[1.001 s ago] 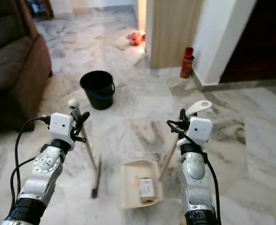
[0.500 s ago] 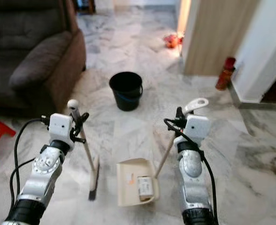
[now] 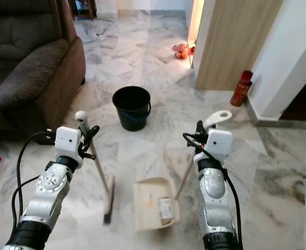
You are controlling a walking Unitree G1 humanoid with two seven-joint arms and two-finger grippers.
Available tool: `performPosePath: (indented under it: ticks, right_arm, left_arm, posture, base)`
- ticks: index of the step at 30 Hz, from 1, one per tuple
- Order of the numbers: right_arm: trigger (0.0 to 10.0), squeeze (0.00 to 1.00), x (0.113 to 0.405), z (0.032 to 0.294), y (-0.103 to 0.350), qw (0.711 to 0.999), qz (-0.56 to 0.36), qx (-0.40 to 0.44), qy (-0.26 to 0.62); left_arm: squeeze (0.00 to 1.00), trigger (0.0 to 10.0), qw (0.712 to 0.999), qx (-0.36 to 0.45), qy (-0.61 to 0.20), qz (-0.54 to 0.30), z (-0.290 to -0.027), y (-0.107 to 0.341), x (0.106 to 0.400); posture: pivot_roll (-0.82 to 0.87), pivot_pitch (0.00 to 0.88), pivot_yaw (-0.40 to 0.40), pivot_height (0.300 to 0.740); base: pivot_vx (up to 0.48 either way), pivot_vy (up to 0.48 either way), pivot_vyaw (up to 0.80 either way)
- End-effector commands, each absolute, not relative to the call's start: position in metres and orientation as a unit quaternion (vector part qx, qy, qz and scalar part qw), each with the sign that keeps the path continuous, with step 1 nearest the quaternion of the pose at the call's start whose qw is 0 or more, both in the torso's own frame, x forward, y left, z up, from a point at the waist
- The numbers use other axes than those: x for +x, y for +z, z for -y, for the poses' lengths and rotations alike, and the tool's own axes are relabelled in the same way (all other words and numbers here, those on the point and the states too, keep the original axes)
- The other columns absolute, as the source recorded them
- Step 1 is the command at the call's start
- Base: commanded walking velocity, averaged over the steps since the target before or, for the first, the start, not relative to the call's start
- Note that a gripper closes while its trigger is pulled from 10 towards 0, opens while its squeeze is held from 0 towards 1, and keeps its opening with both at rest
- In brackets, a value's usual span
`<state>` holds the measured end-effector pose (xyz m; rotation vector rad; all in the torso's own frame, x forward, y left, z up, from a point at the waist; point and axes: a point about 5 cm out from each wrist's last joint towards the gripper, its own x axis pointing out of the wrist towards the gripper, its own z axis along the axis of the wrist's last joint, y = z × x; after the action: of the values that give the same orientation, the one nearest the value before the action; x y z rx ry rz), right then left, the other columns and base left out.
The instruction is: Sweep floor
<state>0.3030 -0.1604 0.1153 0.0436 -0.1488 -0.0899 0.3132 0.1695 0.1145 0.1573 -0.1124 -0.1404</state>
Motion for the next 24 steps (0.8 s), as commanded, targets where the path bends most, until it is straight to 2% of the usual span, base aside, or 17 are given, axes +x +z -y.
performPosePath:
  ticks: [1,24]
  right_arm:
    - [10.0,0.00,0.3039,0.1616,0.1265,0.993,0.099,0.035,-0.046]
    - [10.0,0.00,0.3030,0.1596,0.1258,0.994,0.098,0.025,-0.040]
  left_arm:
    - [0.00,10.0,0.991,0.084,-0.073,0.081,-0.1678,0.1259,0.3157]
    - [0.00,10.0,0.990,0.086,-0.072,0.079,-0.1685,0.1261,0.3161]
  posture:
    - [-0.03,0.089,0.030,0.740]
    - [-0.03,0.101,0.031,0.740]
  base:
    - [0.292,0.000,0.00]
    - [0.291,0.000,0.02]
